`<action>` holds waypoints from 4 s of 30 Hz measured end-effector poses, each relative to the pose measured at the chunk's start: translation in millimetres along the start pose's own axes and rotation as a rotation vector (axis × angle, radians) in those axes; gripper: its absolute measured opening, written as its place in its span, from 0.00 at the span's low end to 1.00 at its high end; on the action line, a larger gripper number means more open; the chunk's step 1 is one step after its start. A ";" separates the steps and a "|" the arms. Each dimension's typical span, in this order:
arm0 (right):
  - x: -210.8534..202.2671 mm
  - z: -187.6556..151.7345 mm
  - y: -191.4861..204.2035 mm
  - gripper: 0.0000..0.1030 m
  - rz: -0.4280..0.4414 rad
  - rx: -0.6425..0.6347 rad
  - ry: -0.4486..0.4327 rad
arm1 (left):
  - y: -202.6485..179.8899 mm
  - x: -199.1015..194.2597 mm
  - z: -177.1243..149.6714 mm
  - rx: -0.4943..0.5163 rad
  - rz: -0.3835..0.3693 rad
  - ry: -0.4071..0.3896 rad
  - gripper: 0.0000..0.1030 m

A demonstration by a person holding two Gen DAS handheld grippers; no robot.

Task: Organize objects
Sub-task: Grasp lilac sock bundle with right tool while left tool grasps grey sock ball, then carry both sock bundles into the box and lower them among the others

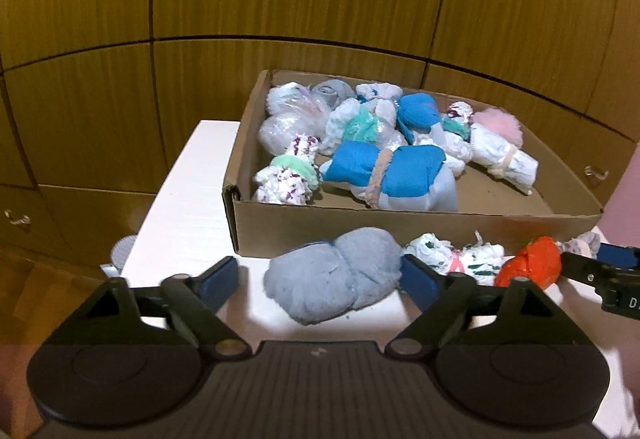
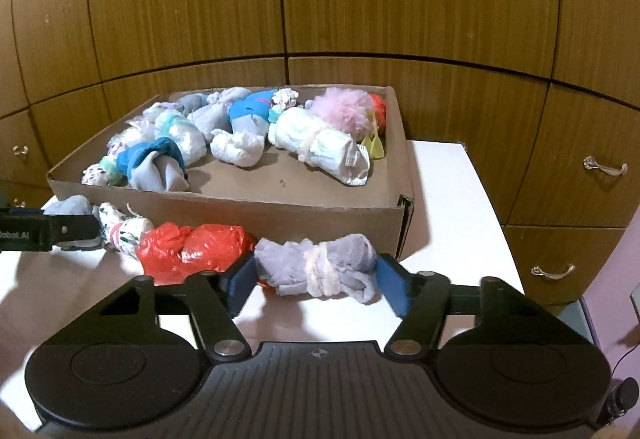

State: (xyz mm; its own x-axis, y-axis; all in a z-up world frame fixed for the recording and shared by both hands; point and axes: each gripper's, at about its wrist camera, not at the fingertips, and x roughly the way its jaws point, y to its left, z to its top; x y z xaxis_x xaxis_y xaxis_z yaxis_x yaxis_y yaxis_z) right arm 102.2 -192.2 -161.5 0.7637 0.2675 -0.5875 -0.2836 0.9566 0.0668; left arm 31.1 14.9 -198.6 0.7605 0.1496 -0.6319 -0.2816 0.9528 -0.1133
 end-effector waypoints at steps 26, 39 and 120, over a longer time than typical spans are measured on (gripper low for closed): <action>-24.5 -15.0 -15.6 0.67 0.028 -0.002 -0.010 | 4.6 -10.1 0.4 0.009 0.021 -0.021 0.83; -24.1 -16.6 -16.5 0.65 0.043 0.003 0.003 | 10.4 -10.3 0.5 0.000 -0.037 -0.008 0.60; 111.1 117.2 -0.2 0.72 0.213 -0.268 0.313 | -95.1 92.7 93.5 0.422 -0.168 0.222 0.68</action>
State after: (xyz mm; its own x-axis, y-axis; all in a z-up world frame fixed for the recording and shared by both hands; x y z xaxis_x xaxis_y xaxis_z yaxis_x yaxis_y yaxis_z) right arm 255.1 -149.2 -132.2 0.4726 0.3676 -0.8010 -0.5861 0.8098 0.0258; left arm 183.1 -37.2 -174.7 0.6194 -0.0313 -0.7844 0.1298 0.9895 0.0630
